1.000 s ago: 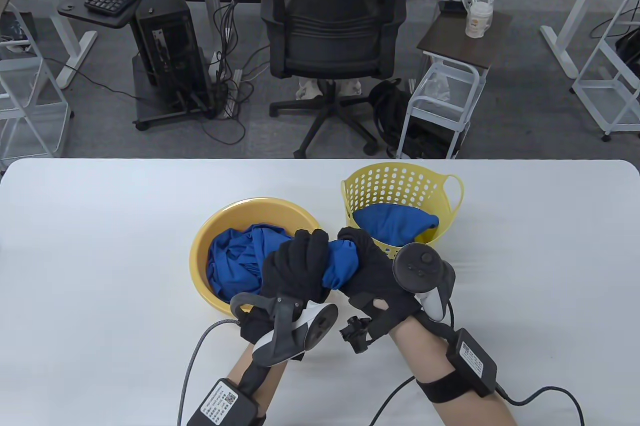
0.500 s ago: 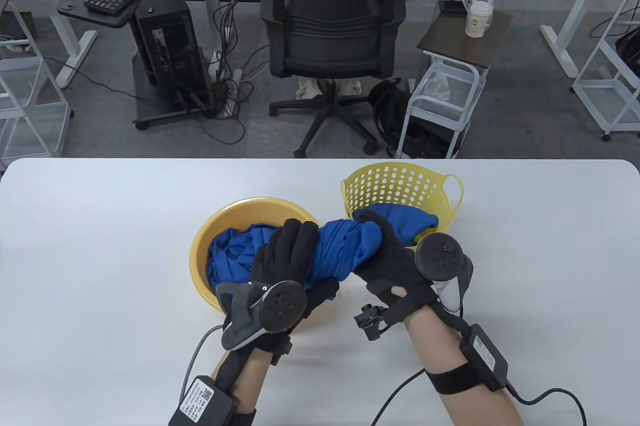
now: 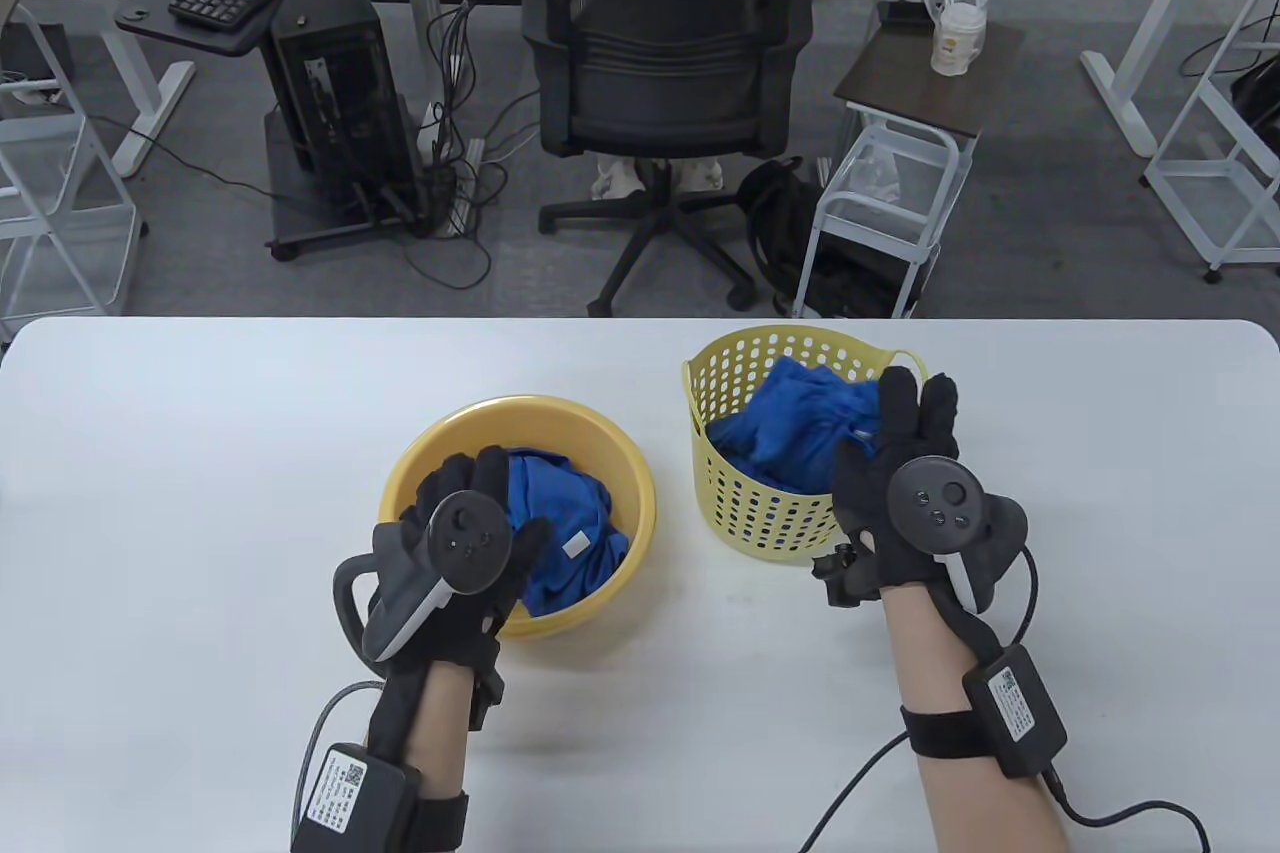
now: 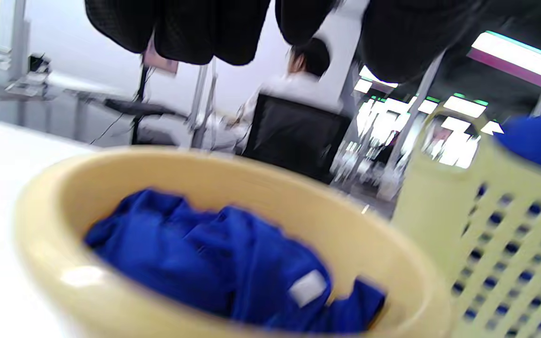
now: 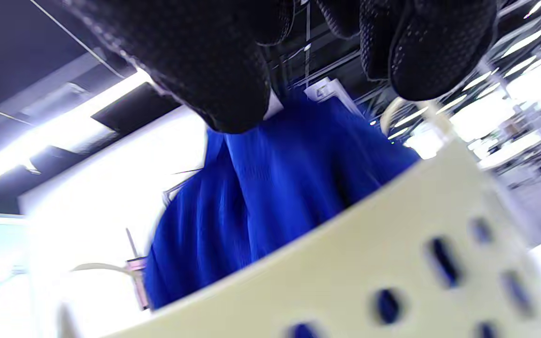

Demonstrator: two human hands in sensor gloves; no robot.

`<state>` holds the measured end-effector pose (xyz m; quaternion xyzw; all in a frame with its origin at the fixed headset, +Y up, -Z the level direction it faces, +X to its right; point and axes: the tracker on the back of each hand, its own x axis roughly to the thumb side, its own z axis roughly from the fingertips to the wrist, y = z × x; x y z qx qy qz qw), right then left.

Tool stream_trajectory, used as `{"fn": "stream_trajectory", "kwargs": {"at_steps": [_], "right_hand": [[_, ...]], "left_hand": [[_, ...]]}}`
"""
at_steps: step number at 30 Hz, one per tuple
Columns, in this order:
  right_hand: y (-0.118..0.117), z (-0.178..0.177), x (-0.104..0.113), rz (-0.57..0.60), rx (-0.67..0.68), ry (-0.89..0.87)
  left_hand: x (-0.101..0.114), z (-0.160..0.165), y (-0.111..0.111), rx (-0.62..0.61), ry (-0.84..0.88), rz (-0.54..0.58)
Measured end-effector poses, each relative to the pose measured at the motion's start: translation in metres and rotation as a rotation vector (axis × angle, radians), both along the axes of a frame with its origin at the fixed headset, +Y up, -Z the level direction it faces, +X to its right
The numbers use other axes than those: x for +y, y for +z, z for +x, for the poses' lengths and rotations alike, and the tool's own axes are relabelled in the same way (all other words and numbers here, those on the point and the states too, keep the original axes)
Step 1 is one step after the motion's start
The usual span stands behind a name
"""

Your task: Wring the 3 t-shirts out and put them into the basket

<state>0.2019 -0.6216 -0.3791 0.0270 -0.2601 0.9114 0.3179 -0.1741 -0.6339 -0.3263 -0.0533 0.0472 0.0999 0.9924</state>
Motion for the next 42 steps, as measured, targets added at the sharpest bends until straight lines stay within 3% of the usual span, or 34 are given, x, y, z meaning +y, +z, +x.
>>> {"fn": "stream_trajectory", "kwargs": {"at_steps": [9,12,17,21,24,27,29,36,42], "right_hand": [[0.02,0.021,0.027,0.077,0.099,-0.239],[0.028,0.031,0.037,0.127,0.107,-0.321],[0.037,0.042,0.046,0.145,0.128,-0.386],[0.04,0.051,0.049,0.165,0.131,-0.434],[0.037,0.058,0.048,0.154,0.125,-0.441],[0.034,0.064,0.046,0.144,0.119,-0.467],[0.032,0.066,0.044,0.137,0.12,-0.491],[0.028,0.058,0.04,0.098,0.166,-0.482],[0.021,0.021,0.035,-0.008,0.388,-0.351]], "left_hand": [[-0.039,0.016,-0.034,0.098,-0.145,-0.189],[-0.043,0.032,-0.061,0.109,-0.17,-0.322],[-0.069,0.055,-0.099,0.135,-0.374,-0.57],[-0.085,0.054,-0.12,0.192,-0.427,-0.608],[-0.085,0.055,-0.127,0.202,-0.463,-0.616],[-0.075,0.052,-0.126,0.172,-0.446,-0.557],[-0.059,0.045,-0.124,0.146,-0.346,-0.535],[0.044,-0.006,-0.092,0.093,0.355,-0.219],[0.117,-0.027,-0.039,-0.076,0.872,0.135]]}}
